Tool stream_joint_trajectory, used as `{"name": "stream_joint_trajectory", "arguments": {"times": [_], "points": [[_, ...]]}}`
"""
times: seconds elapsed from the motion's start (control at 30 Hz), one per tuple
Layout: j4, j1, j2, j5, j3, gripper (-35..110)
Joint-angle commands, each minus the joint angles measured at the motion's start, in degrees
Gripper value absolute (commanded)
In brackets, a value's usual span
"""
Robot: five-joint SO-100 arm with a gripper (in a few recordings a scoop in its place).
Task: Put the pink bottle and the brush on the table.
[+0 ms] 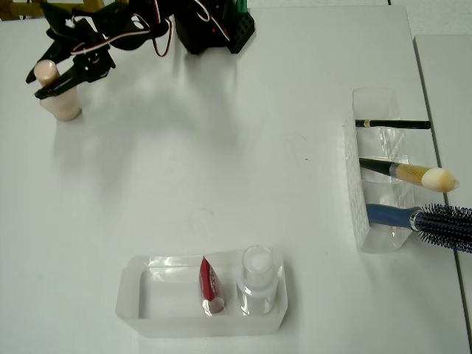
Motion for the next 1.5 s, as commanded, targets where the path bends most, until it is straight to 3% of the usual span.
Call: {"name": "stream_joint_trajectory", "arguments": {"times": [0.0, 0.3, 0.43, 0.9, 1.47], "points": [[-4.0, 0.8, -0.5, -0.4, 0.4, 0], [-2.7, 0.8, -2.6, -0.8, -0.2, 1], [-1.8, 1.1, -2.5, -0.8, 0.2, 13], [0.9, 1.3, -0.2, -0.9, 1.0, 34], [18.5, 1.3, 14.3, -1.8, 2.3, 53]]}}
